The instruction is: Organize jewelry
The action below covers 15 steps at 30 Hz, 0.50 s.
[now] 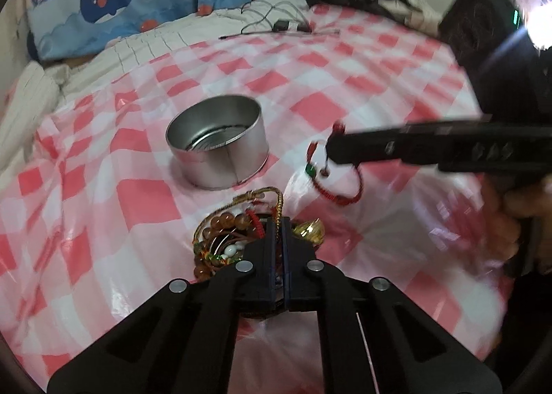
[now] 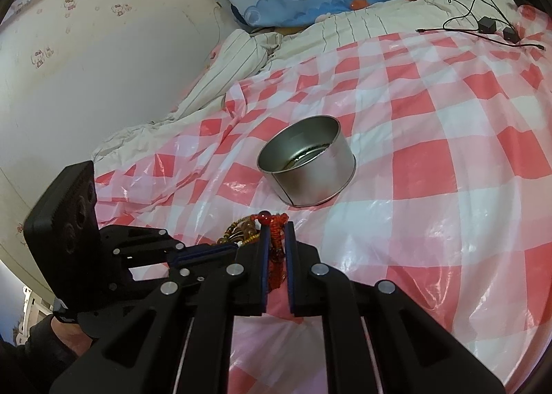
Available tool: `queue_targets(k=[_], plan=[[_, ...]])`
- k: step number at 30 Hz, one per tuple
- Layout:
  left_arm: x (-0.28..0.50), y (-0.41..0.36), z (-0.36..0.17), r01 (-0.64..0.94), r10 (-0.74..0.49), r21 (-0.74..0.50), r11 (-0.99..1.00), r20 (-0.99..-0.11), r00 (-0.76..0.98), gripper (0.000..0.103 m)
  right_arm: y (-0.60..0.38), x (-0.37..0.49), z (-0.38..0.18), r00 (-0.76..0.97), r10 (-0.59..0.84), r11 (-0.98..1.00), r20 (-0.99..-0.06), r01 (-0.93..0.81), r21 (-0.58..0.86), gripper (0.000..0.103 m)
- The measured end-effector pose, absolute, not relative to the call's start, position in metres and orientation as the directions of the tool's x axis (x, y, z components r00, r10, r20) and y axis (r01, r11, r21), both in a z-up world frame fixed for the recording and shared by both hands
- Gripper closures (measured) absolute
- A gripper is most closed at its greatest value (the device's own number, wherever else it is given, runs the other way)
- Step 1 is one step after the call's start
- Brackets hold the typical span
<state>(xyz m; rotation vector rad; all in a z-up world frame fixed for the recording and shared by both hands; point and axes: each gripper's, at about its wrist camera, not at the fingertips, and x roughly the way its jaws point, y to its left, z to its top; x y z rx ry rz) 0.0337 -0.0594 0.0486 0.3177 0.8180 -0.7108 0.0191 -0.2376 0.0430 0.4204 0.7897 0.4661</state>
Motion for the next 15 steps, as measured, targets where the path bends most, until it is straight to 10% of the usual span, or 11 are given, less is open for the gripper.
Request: queue_targets(k=[15], plan=[[0.058, -0.017, 0.11, 0.629, -0.639, -0.263, 0.732, -0.587, 0.498, 0.101, -0.238, 0.02, 0.061, 0.655, 0.557, 0.801, -0.511, -0.261, 0.539, 0.094]])
